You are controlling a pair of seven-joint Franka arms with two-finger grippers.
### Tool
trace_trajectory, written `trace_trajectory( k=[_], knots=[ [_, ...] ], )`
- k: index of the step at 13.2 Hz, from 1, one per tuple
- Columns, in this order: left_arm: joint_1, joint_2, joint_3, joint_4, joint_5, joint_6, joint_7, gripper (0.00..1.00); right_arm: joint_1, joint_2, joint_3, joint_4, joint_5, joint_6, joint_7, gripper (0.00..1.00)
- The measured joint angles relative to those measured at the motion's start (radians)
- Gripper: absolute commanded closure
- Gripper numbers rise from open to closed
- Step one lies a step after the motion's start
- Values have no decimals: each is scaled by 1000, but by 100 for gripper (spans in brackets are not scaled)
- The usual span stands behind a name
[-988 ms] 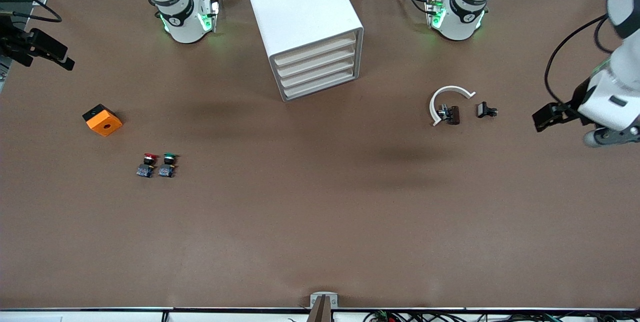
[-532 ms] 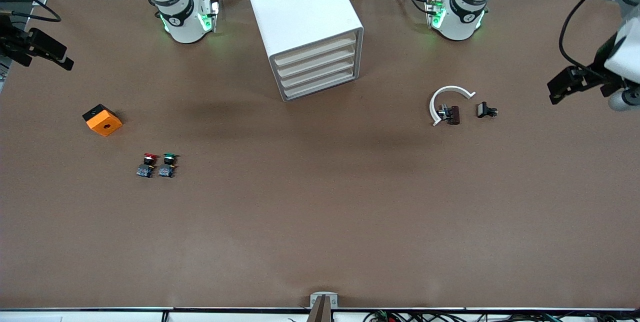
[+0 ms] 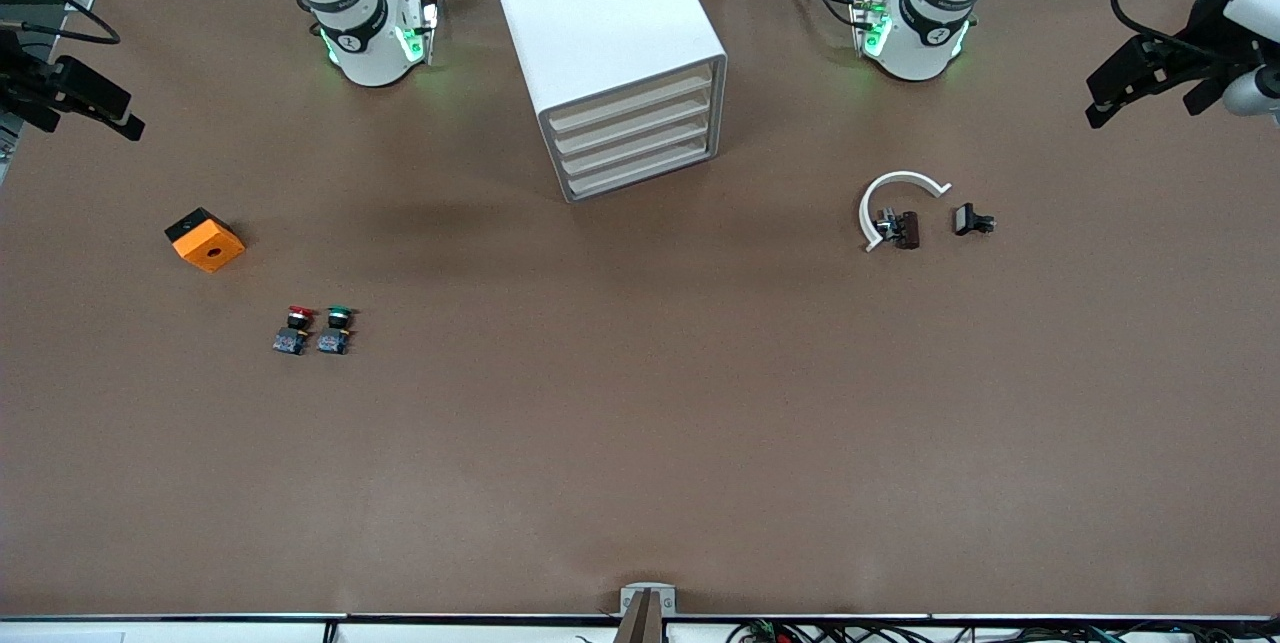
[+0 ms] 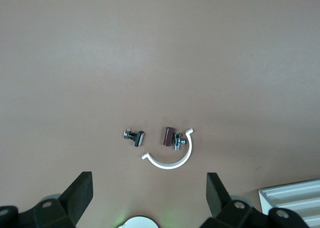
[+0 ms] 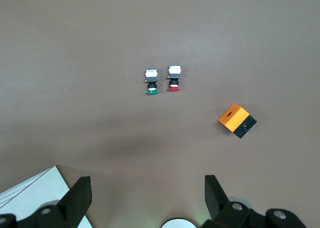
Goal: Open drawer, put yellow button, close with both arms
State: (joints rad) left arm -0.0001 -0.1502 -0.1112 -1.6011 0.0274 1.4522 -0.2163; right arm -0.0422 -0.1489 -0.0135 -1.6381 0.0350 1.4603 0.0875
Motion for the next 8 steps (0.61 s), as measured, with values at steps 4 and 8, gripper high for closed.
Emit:
trace_trajectory(
  k=[4, 8],
  knots=[
    [-15, -46, 26, -109, 0, 85, 39, 0, 0, 0, 0, 1, -1, 0, 0, 0],
    [-15, -49, 32, -129, 0, 116, 74, 0, 0, 0, 0, 1, -1, 0, 0, 0]
  ],
)
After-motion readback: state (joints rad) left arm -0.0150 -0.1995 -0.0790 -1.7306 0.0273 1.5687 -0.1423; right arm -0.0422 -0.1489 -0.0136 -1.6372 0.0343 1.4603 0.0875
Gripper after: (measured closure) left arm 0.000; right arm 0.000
